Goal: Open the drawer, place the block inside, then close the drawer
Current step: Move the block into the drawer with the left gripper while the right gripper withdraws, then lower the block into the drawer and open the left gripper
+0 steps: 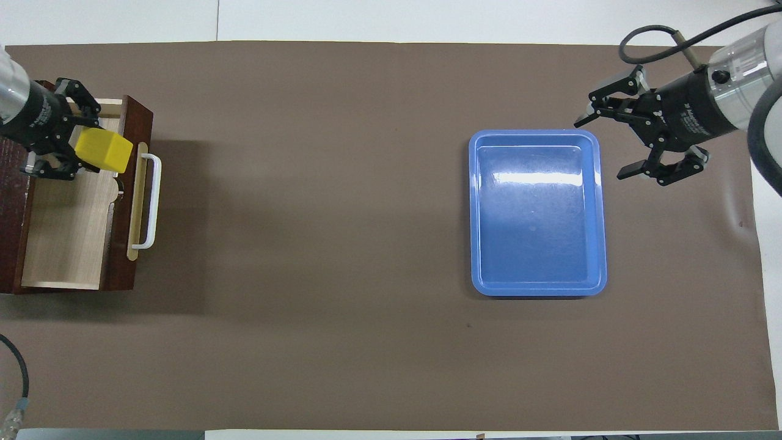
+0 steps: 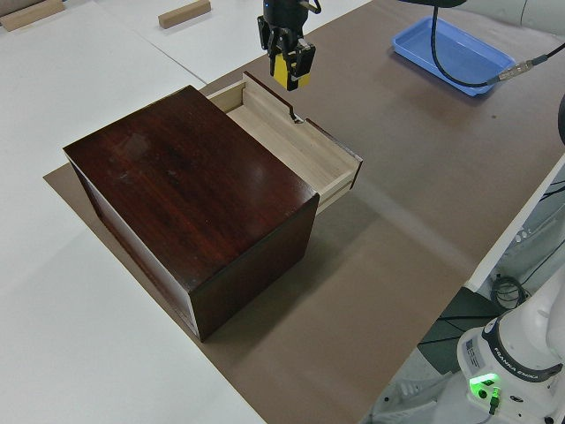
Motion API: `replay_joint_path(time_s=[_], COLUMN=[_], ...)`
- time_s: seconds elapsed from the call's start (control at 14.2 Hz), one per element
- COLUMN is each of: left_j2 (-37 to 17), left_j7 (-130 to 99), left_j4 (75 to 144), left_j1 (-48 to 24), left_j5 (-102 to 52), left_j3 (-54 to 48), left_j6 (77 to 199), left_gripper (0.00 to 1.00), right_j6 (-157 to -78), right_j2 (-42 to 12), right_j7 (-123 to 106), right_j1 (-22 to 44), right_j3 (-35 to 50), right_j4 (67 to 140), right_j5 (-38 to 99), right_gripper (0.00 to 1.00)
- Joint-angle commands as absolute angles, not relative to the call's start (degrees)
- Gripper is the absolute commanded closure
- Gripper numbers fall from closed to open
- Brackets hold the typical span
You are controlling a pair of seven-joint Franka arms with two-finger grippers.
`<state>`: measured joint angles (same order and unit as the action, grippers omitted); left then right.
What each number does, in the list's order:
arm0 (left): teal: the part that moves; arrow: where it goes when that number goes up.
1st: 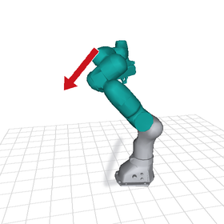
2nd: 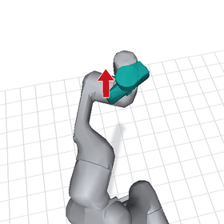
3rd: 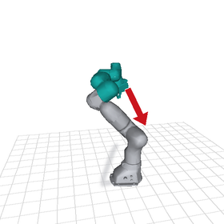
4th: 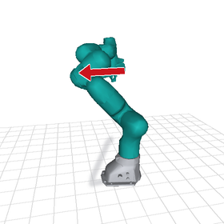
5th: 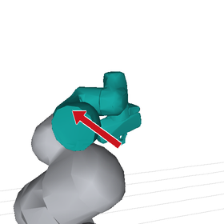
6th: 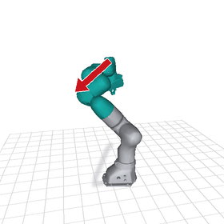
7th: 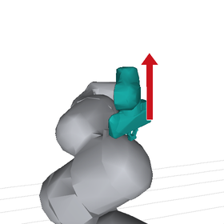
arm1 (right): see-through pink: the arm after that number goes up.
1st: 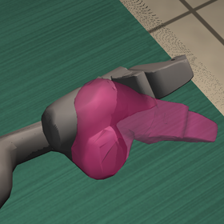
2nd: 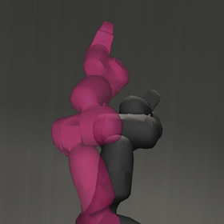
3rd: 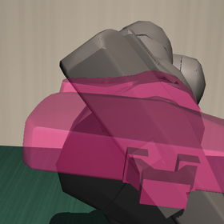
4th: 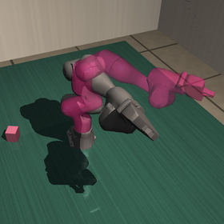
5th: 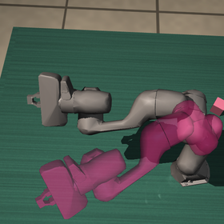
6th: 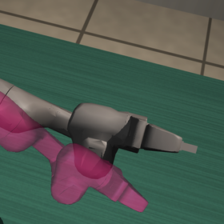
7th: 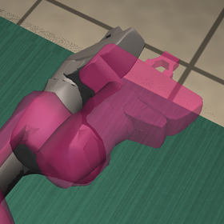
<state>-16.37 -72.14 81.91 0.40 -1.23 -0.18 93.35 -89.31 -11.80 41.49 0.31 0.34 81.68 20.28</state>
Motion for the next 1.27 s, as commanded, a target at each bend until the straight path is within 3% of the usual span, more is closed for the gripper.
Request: replay_joint_path(time_s=[0.0, 0.56, 0.78, 1.2], left_j2=[-13.5, -6.4, -3.8, -3.8], left_j7=[-68.0, -68.5, -68.8, -74.0], left_j4=[86.1, 102.9, 109.8, 113.0], left_j1=[2.3, 6.1, 7.3, 6.4], left_j5=[-0.9, -1.1, -1.1, -1.1], left_j3=[-0.8, -0.7, -0.8, -0.8], left_j6=[94.0, 106.4, 112.8, 118.6], left_gripper=[1.00, 1.00, 1.00, 1.00], right_j6=[-86.2, -79.2, -78.8, -84.7], right_j2=[-8.6, 1.2, 3.1, 3.6], right_j7=[31.2, -6.1, -7.2, -6.3], right_j1=[-1.0, -3.2, -2.5, -2.9], right_j3=[0.7, 0.8, 0.8, 0.8], right_j4=[82.8, 89.1, 92.6, 94.3], right_j5=[15.1, 0.8, -0.8, -2.0], right_gripper=[0.00, 0.00, 0.00, 0.00])
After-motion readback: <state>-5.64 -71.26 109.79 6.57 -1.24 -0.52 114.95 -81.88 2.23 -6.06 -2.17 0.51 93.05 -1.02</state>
